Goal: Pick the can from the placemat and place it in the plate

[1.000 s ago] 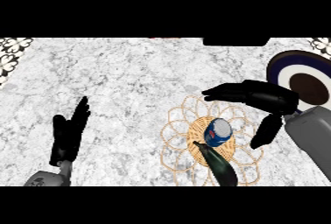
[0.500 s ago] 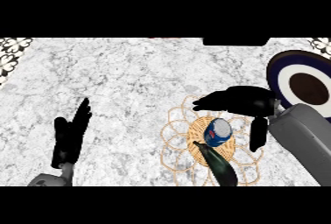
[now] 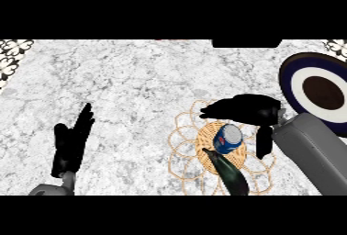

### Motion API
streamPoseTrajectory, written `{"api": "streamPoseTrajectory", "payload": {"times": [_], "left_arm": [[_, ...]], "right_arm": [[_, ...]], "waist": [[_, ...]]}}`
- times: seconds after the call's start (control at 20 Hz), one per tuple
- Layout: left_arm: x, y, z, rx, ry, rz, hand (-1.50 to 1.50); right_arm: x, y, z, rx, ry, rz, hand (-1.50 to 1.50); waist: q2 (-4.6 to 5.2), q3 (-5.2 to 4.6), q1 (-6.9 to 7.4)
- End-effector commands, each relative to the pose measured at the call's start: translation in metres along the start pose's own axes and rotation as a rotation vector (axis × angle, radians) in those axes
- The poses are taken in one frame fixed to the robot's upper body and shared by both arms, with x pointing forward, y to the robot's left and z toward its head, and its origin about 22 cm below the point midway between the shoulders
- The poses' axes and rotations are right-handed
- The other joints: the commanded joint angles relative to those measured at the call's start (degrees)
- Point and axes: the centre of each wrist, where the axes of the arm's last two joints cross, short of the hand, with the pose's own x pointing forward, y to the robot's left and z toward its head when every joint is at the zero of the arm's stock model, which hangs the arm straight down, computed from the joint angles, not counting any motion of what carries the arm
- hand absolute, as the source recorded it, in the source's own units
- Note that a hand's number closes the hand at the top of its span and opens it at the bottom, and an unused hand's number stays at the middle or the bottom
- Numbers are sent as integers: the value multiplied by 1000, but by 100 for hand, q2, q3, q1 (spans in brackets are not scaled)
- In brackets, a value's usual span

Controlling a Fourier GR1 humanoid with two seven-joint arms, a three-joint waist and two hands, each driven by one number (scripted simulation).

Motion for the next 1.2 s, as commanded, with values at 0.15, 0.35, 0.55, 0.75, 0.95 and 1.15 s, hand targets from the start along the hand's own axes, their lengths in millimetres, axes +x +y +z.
{"api": "streamPoseTrajectory", "payload": {"times": [0.15, 0.35, 0.55, 0.75, 0.95, 1.15], "left_arm": [[-6, 14, -3, -1, -1, -7, 0], [9, -12, 12, -1, -9, 6, 0], [-3, -1, 4, 11, 1, -10, 0], [-16, -1, -9, 2, -8, 8, 0], [12, 3, -2, -9, -8, -3, 0], [7, -13, -16, -20, 8, 17, 0]], "right_arm": [[6, 13, -19, 59, -31, 6, -150], [-10, 4, -16, 42, -18, -34, -150], [1, 30, -25, 58, -2, -15, -150], [-5, 26, -37, 51, -10, 0, -150], [-14, 23, -36, 36, -66, 71, 150], [-6, 11, -42, -6, -74, 96, 150]], "waist": [[2, 0, -2], [2, 2, 22], [-3, 0, -14], [7, -1, -8], [6, 2, 25], [4, 0, -6]]}}
